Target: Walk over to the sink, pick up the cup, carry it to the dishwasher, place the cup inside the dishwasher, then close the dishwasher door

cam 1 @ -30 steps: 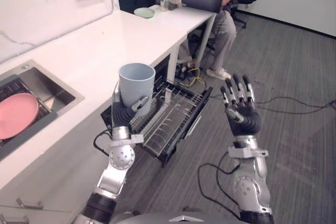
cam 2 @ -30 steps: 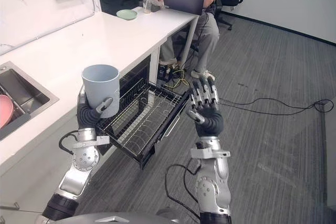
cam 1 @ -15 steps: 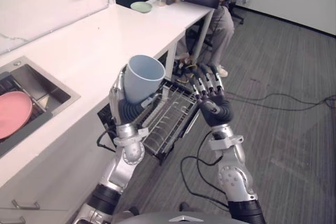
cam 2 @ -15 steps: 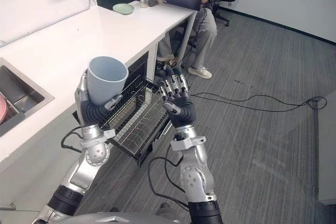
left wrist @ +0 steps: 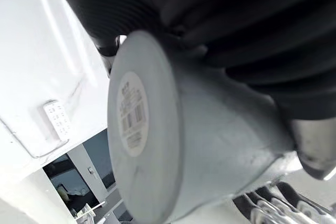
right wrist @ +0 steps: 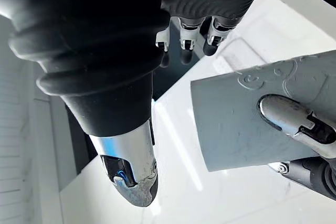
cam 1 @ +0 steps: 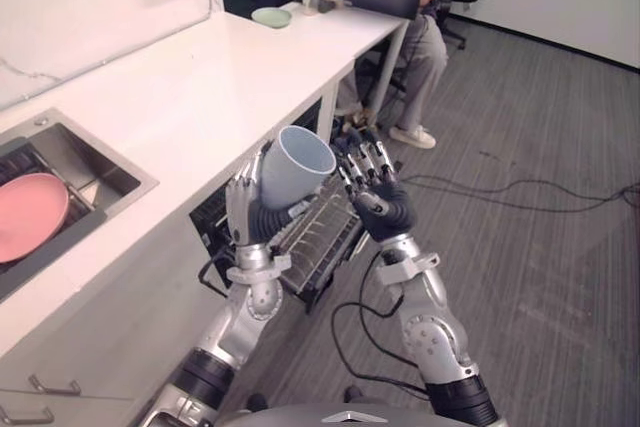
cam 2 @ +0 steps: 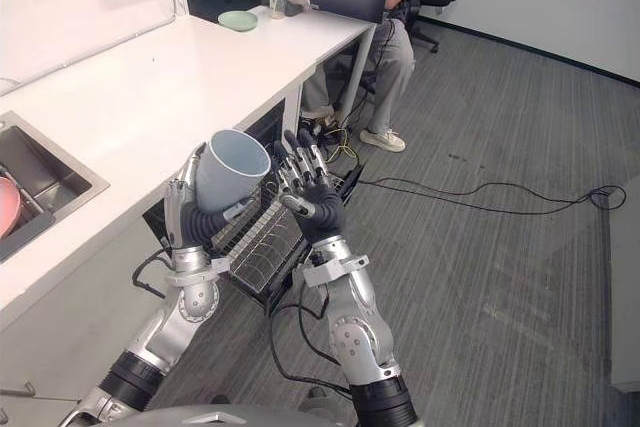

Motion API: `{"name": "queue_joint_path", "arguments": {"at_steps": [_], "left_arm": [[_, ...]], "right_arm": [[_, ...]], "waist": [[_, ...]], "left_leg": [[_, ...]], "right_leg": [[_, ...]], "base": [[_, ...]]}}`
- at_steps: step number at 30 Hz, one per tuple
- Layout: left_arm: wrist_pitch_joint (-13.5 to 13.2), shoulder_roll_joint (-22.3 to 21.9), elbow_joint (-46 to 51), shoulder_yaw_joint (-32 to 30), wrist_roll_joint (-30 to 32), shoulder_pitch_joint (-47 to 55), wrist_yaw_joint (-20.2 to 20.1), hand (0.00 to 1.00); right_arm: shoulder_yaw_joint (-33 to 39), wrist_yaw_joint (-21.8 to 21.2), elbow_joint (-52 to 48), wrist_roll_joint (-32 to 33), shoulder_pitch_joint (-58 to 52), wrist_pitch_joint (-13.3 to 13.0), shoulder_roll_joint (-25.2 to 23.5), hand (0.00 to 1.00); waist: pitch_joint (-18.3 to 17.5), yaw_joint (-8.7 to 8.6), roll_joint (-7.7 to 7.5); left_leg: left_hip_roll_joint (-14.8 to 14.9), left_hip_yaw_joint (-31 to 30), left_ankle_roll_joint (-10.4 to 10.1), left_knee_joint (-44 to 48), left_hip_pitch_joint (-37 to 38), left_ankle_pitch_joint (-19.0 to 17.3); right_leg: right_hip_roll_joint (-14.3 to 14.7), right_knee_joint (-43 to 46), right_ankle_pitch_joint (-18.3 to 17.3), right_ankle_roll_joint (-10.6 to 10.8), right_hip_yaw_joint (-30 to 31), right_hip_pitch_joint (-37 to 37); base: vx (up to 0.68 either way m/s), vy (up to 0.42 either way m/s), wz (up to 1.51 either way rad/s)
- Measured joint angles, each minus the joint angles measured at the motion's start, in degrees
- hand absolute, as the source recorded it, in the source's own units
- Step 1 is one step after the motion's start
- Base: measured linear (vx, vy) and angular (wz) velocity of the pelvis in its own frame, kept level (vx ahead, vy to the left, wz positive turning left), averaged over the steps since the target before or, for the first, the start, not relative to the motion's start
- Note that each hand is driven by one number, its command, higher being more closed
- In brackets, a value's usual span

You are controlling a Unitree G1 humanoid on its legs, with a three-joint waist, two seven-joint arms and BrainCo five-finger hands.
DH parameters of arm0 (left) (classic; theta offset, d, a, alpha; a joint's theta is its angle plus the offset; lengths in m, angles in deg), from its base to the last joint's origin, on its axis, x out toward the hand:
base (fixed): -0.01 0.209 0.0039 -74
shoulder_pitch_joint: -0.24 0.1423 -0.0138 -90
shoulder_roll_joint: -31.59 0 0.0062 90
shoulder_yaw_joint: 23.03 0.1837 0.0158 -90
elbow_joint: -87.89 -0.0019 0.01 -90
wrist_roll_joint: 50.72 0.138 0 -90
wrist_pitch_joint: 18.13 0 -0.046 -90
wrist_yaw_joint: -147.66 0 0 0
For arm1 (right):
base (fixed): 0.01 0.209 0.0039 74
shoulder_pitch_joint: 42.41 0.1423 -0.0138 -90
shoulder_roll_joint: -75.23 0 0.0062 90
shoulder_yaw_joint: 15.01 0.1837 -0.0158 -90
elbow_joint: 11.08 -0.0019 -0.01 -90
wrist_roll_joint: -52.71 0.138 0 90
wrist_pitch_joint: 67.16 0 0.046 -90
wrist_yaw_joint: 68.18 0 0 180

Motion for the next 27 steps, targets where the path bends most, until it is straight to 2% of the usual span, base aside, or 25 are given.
{"name": "queue_joint_path", "arguments": {"at_steps": [6, 12, 21, 27], "left_arm": [[0.1, 0.8, -1.3, 0.6, 0.0, 0.1, -0.1, 1.00], [0.1, 0.8, -2.7, 1.9, 0.8, 0.8, -0.2, 1.00], [0.1, 1.3, -2.7, 3.5, 3.4, 1.5, -0.2, 1.00], [0.1, 2.2, -2.7, 4.1, 3.5, 1.5, -0.2, 1.00]], "right_arm": [[-2.0, 1.9, 0.5, -2.3, 0.0, 1.0, 0.2, 0.00], [-2.6, 3.5, 0.8, -4.5, 0.0, 1.3, 1.4, 0.00], [-4.2, 5.5, 3.4, -6.7, 0.0, 3.6, 1.3, 0.00], [-4.9, 6.6, 3.4, -6.7, 0.0, 4.8, 1.3, 0.00]], "waist": [[-0.4, 0.12, 0.71], [-1.7, 0.17, 2.09], [-4.0, 0.44, 0.28], [-4.0, 0.37, 0.19]], "left_leg": [[-0.1, 0.0, -1.1, -0.2, -0.1, 0.8], [0.7, -0.3, -1.4, -0.2, -0.1, 1.9], [0.8, -0.5, -1.3, -0.2, -0.6, 2.3], [0.8, -0.4, -1.3, -0.2, -0.6, 2.5]], "right_leg": [[-0.1, 0.2, -1.6, 1.3, -0.2, -0.4], [0.8, 0.3, -2.0, 0.8, -0.7, -0.5], [0.8, -0.2, -1.5, 0.8, -0.8, -0.7], [0.9, 0.1, -1.5, 0.8, -0.8, -0.8]], "base": [[-0.09, -0.038, 0.01], [-0.05, -0.040, 0.02], [0.00, 0.000, 0.00], [-0.01, -0.001, 0.00]]}}
